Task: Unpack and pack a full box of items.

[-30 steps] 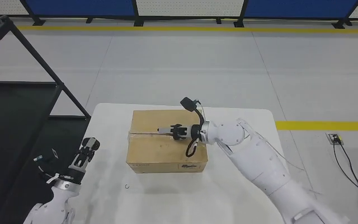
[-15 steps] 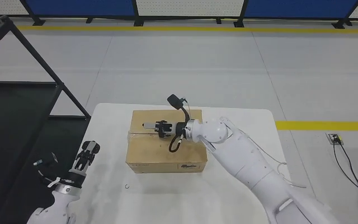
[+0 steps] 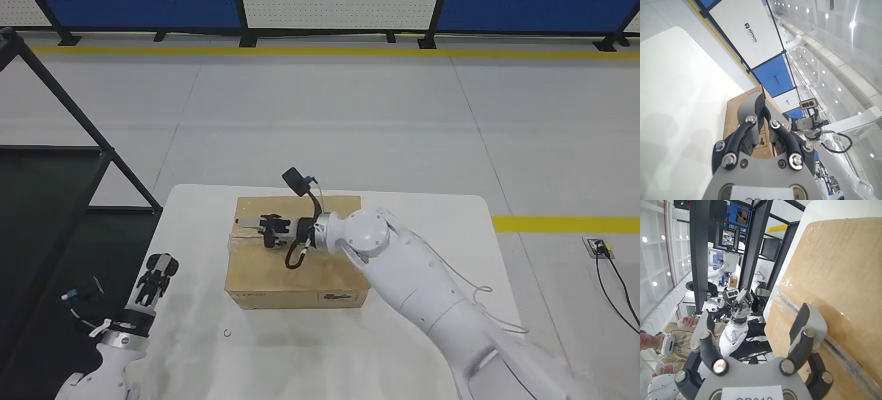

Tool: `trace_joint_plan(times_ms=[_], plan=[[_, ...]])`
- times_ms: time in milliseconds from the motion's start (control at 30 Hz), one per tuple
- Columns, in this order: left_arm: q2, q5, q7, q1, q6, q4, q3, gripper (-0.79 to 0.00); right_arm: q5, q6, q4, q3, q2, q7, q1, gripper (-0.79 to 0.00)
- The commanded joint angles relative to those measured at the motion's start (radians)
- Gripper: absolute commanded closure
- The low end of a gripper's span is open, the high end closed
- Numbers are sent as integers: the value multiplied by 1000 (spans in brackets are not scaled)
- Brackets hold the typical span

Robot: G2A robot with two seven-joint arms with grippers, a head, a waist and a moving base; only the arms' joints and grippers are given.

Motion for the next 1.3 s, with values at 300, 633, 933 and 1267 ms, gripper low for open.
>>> trace_joint_plan(times_ms=[300,633,933,1267], plan=[[-11,-4,-22,-11,38,-14,-8,-785,16,-26,73,44,-4,158,35,-785],[-21,10,-31,-14,43,-20,-7,-785,-40,-36,82,108,47,208,26,-785],[-29,31,-41,-26,54,-26,1,-785,-91,-43,6,207,127,217,-28,-785],[-38,51,-65,-49,64,-27,10,-785,-189,33,-253,391,251,204,-190,-785]])
